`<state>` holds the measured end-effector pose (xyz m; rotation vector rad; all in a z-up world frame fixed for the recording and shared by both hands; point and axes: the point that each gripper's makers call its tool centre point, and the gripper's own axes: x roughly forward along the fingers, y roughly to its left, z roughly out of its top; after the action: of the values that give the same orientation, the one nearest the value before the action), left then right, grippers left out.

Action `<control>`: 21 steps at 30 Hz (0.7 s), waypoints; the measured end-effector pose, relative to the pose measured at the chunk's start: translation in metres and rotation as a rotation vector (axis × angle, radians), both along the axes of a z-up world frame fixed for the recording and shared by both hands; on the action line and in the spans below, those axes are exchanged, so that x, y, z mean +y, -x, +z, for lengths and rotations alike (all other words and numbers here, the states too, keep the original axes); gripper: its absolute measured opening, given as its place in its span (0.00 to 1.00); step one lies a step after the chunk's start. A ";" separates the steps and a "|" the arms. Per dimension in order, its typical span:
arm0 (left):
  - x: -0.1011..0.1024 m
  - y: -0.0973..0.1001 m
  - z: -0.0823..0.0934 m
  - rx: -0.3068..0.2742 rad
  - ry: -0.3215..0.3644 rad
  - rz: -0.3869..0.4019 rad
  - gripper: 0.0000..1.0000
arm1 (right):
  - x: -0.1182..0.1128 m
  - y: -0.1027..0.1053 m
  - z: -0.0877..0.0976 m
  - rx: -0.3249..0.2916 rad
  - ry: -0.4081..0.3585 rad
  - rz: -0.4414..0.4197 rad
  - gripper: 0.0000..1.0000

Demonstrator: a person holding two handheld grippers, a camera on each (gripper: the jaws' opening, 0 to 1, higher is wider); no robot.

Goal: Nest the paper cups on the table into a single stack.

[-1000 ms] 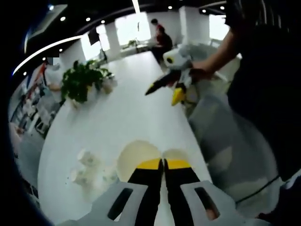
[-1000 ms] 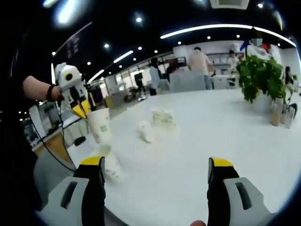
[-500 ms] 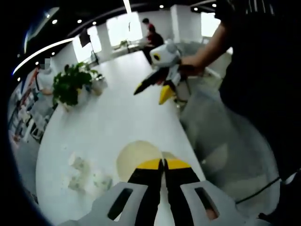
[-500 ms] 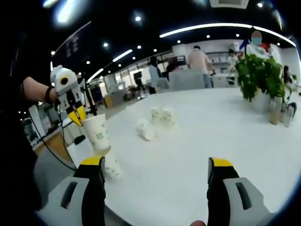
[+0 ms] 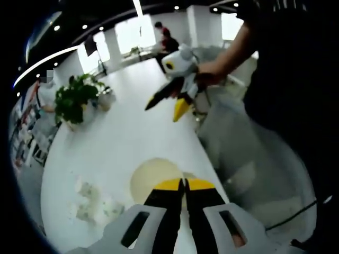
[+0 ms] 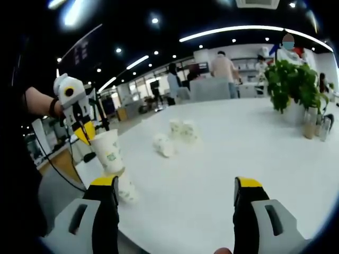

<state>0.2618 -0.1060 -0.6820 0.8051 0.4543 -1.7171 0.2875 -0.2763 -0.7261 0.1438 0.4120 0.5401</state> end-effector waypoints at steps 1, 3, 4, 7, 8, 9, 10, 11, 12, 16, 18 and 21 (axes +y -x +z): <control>0.000 0.000 0.000 0.000 0.000 -0.001 0.00 | 0.000 0.000 0.000 -0.001 0.001 0.000 0.88; -0.002 -0.001 0.002 -0.005 0.007 -0.002 0.00 | -0.001 -0.001 0.000 -0.001 -0.002 -0.002 0.88; -0.003 -0.002 0.003 -0.006 0.007 -0.004 0.00 | -0.002 -0.001 0.000 -0.001 -0.002 -0.003 0.88; -0.004 -0.001 0.006 -0.011 0.007 -0.013 0.00 | -0.002 -0.003 0.000 0.000 0.000 -0.002 0.88; -0.004 -0.001 0.006 -0.012 0.008 -0.016 0.00 | -0.002 -0.003 -0.001 0.000 -0.001 -0.003 0.88; -0.004 -0.001 0.005 -0.016 0.006 -0.019 0.00 | -0.002 -0.003 -0.001 0.000 -0.001 -0.003 0.88; -0.004 0.000 0.006 -0.018 0.006 -0.021 0.00 | -0.001 -0.004 -0.001 0.000 -0.002 -0.004 0.88; -0.005 0.000 0.006 -0.020 0.007 -0.023 0.00 | -0.001 -0.004 0.000 0.000 -0.004 -0.004 0.88; -0.005 0.001 0.007 -0.017 0.010 -0.022 0.00 | 0.000 -0.004 0.000 -0.001 -0.004 -0.003 0.88; -0.007 0.003 0.008 -0.022 0.014 -0.033 0.00 | 0.001 -0.005 -0.001 0.000 -0.003 -0.001 0.88; -0.007 0.004 0.007 -0.026 0.006 -0.039 0.00 | 0.001 -0.005 -0.002 0.001 -0.004 -0.002 0.88; -0.007 0.006 0.006 -0.023 0.006 -0.041 0.00 | 0.001 -0.004 -0.001 -0.001 -0.005 -0.003 0.88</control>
<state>0.2558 -0.1132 -0.6765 0.8343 0.4198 -1.7450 0.2916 -0.2755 -0.7275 0.1487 0.4099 0.5382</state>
